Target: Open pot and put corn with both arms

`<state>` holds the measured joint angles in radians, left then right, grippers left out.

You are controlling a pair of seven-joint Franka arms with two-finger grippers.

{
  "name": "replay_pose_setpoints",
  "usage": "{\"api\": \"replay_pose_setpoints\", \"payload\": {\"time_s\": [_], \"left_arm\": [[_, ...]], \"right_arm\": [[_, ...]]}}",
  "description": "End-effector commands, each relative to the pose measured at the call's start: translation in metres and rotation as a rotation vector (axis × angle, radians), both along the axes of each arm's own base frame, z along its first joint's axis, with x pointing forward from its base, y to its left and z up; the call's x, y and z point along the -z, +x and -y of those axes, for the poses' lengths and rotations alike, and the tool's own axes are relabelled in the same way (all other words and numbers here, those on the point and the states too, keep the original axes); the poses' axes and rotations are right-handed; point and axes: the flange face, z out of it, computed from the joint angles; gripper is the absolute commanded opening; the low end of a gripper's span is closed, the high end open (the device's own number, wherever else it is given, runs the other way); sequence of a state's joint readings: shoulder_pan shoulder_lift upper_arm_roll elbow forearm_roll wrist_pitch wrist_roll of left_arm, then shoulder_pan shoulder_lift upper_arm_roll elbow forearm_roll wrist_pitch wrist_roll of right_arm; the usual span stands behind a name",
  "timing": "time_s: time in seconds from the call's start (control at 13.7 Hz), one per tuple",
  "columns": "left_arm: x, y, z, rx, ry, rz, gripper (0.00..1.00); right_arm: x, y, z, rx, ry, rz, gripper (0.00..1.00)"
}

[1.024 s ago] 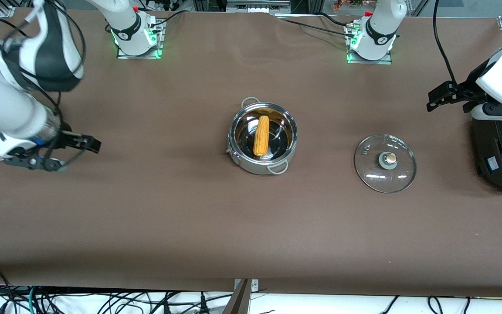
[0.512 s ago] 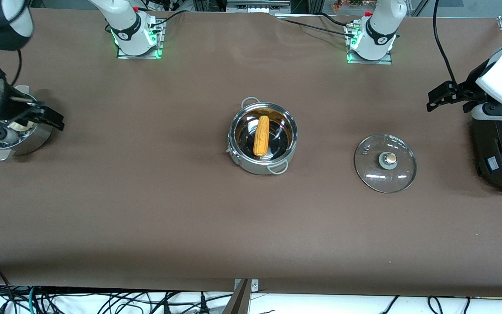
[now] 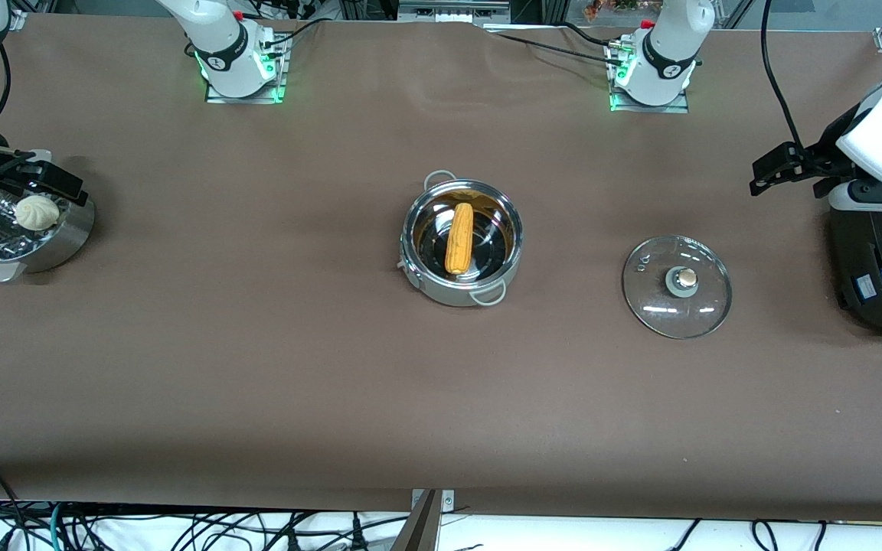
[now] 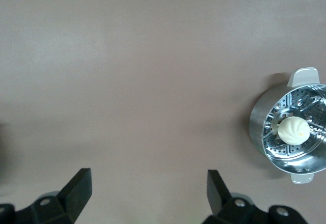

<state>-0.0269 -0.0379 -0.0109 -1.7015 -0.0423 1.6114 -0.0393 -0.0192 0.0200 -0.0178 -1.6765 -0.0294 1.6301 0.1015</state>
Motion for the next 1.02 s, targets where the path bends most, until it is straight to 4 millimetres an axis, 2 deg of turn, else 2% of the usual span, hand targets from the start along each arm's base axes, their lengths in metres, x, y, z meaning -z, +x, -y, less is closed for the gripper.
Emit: {"api": "replay_pose_setpoints", "payload": {"time_s": [0.0,0.95], "left_arm": [[-0.0027,-0.003,-0.0016,-0.003,0.018,0.007,1.0],[-0.002,-0.004,-0.0024,-0.004,0.018,-0.003,1.0]], "right_arm": [[0.0046,-0.0004,-0.0024,-0.002,0.024,0.006,1.0],[0.0078,0.0023,-0.003,0.003,0.031,0.011,1.0]]}}
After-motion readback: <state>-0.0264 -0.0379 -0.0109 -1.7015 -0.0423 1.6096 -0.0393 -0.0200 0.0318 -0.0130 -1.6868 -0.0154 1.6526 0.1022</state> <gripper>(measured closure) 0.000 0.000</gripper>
